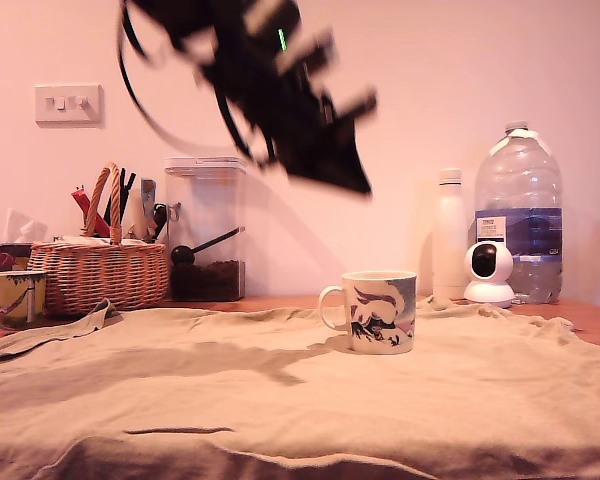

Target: Pick up the coffee capsules on the table and drop them inside the coffee cup

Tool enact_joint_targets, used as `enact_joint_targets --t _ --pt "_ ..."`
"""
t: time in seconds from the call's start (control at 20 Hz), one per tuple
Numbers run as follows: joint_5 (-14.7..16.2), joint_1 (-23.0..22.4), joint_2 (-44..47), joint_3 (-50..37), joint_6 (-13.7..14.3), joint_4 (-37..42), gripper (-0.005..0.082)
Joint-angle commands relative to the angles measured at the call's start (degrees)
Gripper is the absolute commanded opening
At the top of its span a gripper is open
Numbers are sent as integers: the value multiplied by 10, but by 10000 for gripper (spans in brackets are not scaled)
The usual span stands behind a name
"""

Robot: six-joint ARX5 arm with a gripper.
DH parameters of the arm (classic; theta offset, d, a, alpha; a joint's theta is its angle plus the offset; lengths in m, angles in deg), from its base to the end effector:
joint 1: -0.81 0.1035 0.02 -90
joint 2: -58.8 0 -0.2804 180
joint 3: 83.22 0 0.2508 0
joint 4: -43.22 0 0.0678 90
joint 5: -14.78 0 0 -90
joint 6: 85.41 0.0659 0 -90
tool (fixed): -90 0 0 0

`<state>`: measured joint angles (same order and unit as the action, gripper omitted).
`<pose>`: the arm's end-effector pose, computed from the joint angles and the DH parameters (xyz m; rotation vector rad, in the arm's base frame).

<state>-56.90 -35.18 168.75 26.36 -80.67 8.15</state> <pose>0.3703 -0.2945 0.2899 0.1725 0.5962 -0.9429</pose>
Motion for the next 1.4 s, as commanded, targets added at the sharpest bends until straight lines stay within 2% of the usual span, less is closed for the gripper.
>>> enact_joint_targets --t 0.0,0.2,0.4,0.85,1.35 --pt "-7 0 -13 -2 5 -14 -24" --pt "-36 3 -47 -2 21 -41 -24" --pt "-39 18 -68 -24 24 -49 -24" --pt "-45 81 -122 -198 26 24 -24" --pt "-53 173 -183 -398 -36 163 -24"
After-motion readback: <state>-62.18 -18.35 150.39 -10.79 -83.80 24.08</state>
